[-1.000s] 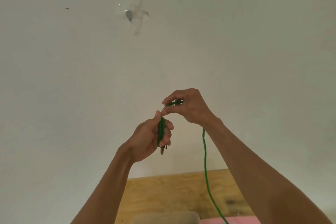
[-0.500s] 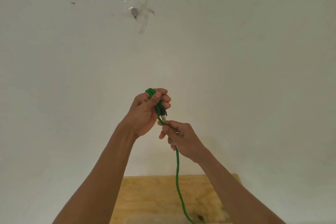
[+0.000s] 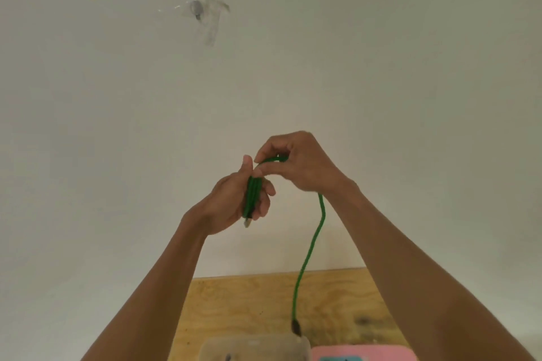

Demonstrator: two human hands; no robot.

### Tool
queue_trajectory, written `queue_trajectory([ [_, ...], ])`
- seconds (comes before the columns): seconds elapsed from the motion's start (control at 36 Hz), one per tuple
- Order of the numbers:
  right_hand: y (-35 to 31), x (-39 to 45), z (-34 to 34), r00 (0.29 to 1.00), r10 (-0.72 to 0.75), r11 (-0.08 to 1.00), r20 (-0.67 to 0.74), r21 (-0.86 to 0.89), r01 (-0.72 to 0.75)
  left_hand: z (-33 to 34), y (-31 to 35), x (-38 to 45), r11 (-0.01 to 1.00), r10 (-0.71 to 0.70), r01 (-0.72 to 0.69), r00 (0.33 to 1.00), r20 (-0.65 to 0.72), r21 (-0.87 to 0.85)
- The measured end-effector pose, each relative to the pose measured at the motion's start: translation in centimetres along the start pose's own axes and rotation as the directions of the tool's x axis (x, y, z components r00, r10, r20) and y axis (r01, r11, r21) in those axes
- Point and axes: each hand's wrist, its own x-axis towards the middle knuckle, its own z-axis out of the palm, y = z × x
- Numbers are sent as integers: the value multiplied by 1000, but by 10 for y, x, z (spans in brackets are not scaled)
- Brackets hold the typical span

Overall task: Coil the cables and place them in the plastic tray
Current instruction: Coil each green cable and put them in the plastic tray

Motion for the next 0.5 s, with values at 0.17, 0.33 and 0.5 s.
queue_trajectory([
  [0.17, 29, 0, 6, 988, 134, 920, -75, 379, -96, 23, 4, -7, 929, 133, -93, 987, 88, -359],
  [0.33, 45, -36, 35, 954, 298, 808, 21, 527, -264, 35, 21, 0, 871, 328, -280, 943, 54, -403],
  [0.5, 47, -62, 60, 933, 359, 819, 2, 479, -316, 6, 25, 21, 884, 354, -376, 926, -128, -277],
])
